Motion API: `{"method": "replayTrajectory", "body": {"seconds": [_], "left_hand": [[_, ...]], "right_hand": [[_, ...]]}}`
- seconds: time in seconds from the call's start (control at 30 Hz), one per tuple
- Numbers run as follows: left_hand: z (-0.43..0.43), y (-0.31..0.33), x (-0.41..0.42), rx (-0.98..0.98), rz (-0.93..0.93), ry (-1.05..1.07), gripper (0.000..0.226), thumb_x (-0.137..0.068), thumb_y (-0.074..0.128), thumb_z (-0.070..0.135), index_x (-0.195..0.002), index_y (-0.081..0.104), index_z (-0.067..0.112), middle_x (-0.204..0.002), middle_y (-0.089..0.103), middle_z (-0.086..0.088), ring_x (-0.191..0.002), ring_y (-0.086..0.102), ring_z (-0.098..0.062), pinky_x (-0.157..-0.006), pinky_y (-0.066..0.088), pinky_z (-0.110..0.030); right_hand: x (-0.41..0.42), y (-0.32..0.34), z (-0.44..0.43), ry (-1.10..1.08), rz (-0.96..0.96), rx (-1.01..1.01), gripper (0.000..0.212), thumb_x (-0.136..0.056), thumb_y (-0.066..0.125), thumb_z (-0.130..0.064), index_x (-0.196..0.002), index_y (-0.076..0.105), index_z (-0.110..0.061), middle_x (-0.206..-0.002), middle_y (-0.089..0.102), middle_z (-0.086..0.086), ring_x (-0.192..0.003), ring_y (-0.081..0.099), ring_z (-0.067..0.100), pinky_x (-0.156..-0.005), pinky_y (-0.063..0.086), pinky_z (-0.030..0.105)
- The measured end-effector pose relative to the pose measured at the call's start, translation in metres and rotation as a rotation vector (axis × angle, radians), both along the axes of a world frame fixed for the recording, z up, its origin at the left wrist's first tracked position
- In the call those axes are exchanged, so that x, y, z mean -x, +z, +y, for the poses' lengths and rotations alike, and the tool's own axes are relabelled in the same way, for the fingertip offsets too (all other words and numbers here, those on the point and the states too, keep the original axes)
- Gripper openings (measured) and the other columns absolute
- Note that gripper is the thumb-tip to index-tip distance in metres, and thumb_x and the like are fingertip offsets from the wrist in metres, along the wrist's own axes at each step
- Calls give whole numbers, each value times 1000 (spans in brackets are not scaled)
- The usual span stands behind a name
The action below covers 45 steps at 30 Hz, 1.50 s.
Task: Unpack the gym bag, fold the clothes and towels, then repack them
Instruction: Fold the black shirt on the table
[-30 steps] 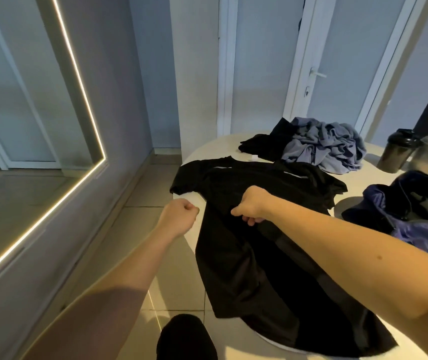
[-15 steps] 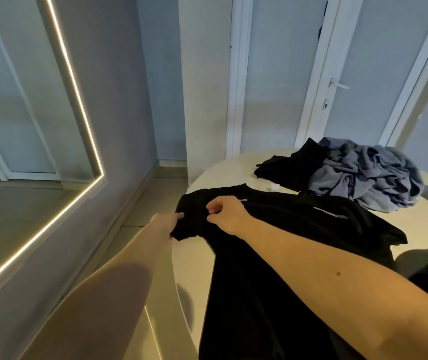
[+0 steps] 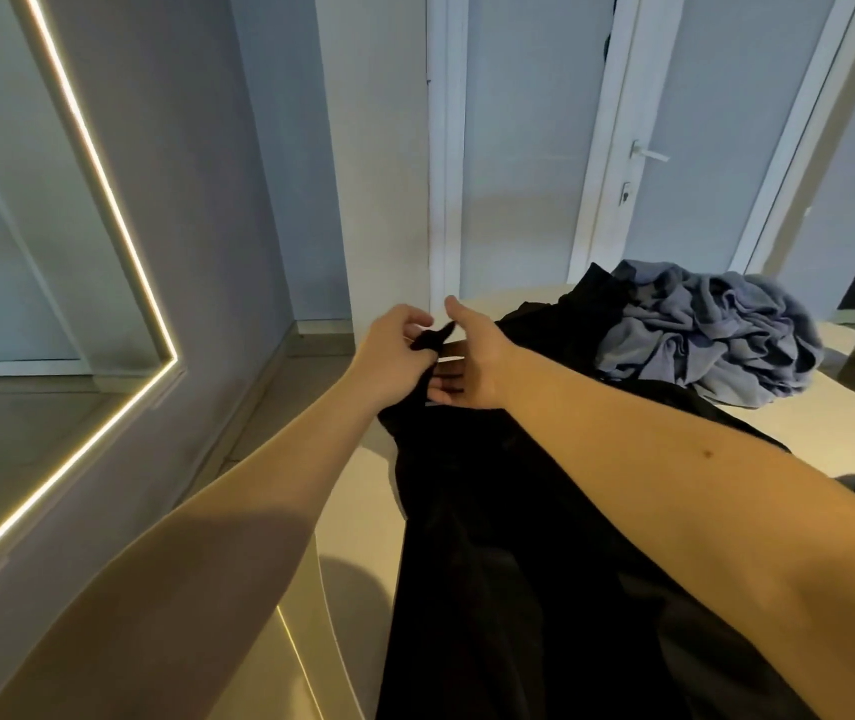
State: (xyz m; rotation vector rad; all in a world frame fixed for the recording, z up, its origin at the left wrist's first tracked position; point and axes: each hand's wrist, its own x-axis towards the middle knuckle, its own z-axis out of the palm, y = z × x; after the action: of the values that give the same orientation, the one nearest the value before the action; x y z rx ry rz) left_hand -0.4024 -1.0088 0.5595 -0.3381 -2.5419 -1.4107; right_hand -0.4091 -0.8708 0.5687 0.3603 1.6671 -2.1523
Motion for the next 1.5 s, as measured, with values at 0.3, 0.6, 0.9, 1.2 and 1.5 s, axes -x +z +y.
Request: {"method": "replayTrajectory", "body": {"seconds": [0.3,0.6,0.9,1.2,1.5], "left_hand": [[42,-3,-6,-367,-93,-189,21,-98,65,18,-118,68,15,-106,74,-2,-99,72,-14,-83,61,-31],[34,-84,32,165,-286,169,19,-97,62,25,-109,66,10,-106,65,-6,-94,60,-24,-80,46,-35],[67,-79,80,331,-409,132,32,-95,66,31,-109,64,2,-102,66,-13,-82,60,-24,-55,40,-28],[69,-92,80,261,-327,172,30,-98,55,28,-116,59,4,-94,63,-8,-78,59,-21,-54,37,-28],[92,-84,107,308,-278,226,28,-103,54,27,-112,61,1,-106,65,-14,-86,61,-26,-70,47,-34]], "right_hand": [[2,1,85,-219,2,-78,28,-97,53,-11,-123,61,-7,-115,68,10,-101,67,28,-79,57,37],[-6,-51,144,-343,-26,-566,52,-94,57,-8,-142,44,3,-104,54,12,-91,56,24,-86,49,34],[8,-53,153,-221,107,-525,20,-93,65,-5,-112,68,-7,-110,70,19,-102,68,36,-87,58,43],[16,-71,179,-240,169,-1160,32,-92,54,-2,-66,39,-11,-63,43,8,-54,39,22,-46,26,29],[14,-71,179,-230,184,-843,13,-87,74,-7,-98,68,-1,-90,65,13,-87,64,28,-76,53,34]]}}
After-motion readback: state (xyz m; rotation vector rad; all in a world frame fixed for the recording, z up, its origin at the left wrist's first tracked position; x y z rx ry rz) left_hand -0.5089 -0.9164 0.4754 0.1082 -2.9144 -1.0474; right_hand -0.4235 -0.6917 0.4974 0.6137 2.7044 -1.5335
